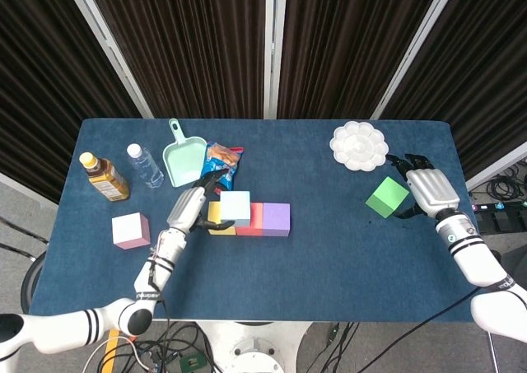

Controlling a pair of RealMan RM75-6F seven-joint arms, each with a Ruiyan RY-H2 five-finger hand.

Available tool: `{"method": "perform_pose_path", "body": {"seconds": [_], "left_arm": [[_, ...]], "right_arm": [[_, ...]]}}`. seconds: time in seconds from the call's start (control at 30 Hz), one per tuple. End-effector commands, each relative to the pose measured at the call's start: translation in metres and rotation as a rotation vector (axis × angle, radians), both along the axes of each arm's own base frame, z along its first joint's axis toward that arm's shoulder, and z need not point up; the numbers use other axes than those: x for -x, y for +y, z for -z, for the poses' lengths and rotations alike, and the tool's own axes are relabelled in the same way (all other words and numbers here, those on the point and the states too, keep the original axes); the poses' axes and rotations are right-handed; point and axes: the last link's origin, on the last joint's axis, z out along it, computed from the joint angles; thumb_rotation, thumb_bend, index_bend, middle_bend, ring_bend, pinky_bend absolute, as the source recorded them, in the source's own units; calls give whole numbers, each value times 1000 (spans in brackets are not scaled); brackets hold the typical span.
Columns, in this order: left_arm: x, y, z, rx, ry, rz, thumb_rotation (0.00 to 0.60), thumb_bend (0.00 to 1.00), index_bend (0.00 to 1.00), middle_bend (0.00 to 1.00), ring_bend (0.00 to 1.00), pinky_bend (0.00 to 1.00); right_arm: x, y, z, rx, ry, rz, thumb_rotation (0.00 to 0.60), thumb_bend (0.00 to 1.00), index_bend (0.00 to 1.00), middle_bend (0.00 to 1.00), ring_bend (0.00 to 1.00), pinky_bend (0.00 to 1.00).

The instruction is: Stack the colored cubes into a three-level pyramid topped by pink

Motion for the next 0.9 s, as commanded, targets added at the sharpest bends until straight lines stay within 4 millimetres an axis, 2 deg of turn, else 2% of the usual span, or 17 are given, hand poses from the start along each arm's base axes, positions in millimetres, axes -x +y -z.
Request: {"method": "perform_pose_path", "body": {"seconds": [0.03,0.37,0.9], "left_arm": [[-1,1,0,0,-6,-1,600,157,96,406,63,123],[2,-2,-1,12,-18,-14,600,157,96,406,63,123],[-8,2,0,21,-12,-14,600,157,96,406,62,121]], "right_arm": [[1,0,0,0,1,2,600,0,0,152,0,0],[4,-2,1,-4,2,13,600,0,0,152,0,0],[7,-4,1,-5,1,28,600,0,0,156,0,0]]}}
